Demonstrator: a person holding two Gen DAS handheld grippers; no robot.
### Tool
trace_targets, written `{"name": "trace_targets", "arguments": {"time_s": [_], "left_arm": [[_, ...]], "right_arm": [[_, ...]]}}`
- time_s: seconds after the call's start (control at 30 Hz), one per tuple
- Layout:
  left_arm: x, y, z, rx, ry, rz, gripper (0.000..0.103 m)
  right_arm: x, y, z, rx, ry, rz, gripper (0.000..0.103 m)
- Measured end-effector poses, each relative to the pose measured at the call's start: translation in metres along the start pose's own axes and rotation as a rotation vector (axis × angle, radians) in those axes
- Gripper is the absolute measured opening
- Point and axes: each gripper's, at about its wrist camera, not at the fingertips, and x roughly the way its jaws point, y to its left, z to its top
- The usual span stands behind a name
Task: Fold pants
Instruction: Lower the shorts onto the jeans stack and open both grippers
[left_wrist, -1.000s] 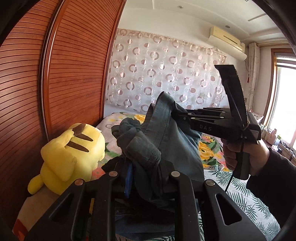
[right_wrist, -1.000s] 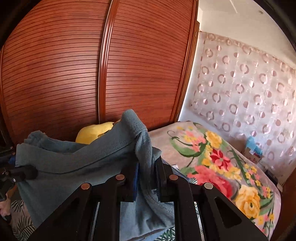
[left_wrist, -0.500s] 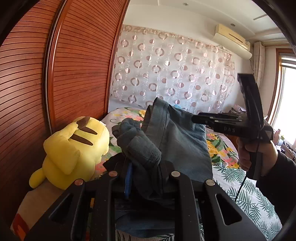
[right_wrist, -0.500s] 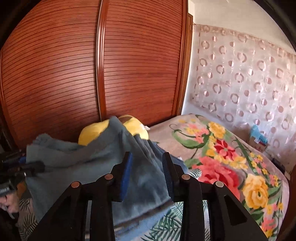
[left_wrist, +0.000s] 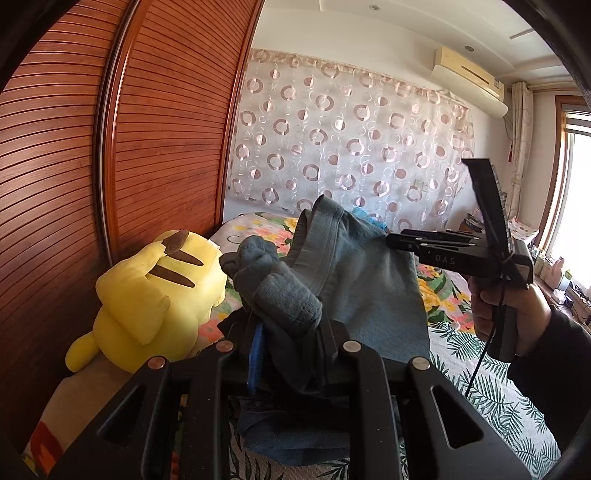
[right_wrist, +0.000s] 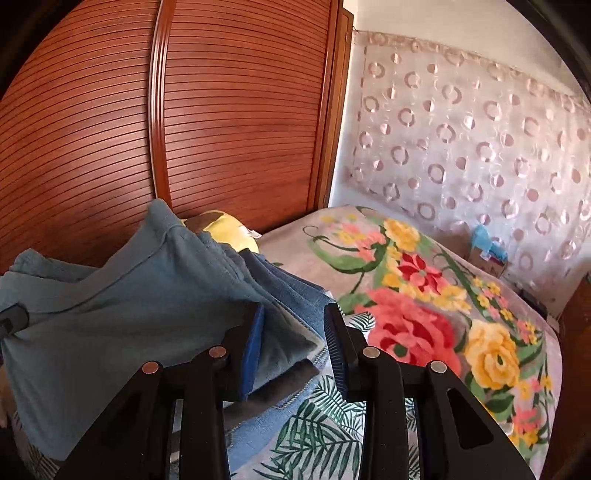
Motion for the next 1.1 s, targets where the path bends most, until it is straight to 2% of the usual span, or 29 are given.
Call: {"name": "trace_targets", "arguments": {"time_s": [0.17,0.23,0.37,0.43,0.57,0.63,0.7,0.83,0.97,1.1], "left_arm": [[-0.002,-0.003,-0.001,0.019,0.007,0.017,0.032],[-0.003,-0.002,-0.002,0.02,0.01,0.02,0.047],[-0.007,0.0,-0.003,0.039,0.018,0.019,0.057],[-0.009,0.002,-0.003,0.039,0.02,0.019,0.075],[-0.013,0.008,-0.003,0.033,0.028,0.016,0.08],[-0.015,0.011,-0.003,0.027,0.021,0.019,0.094],[-0.021,0.015,-0.002,0.018,-0.004,0.029,0.103],[-0.023,0.016,-0.001,0.048,0.007,0.061,0.103],[-0.027,0.018,-0.004,0.048,0.018,0.05,0.103],[-0.033,0.017,-0.008,0.047,0.029,0.032,0.103]], "right_arm": [[-0.021,0.008,-0.009,0.018,-0.046,0.044,0.034],[-0.029,0.013,-0.017,0.028,-0.053,0.08,0.034],[-0.031,0.021,-0.027,0.036,-0.044,0.136,0.034],[-0.028,0.018,-0.03,0.036,-0.036,0.147,0.034],[-0.027,0.018,-0.037,0.043,-0.02,0.153,0.034],[-0.028,0.017,-0.036,0.045,-0.017,0.154,0.034],[-0.03,0.017,-0.038,0.044,-0.016,0.152,0.034],[-0.032,0.02,-0.038,0.05,-0.018,0.154,0.034],[-0.034,0.025,-0.037,0.057,-0.018,0.154,0.035],[-0.042,0.032,-0.041,0.064,-0.025,0.149,0.055]]}}
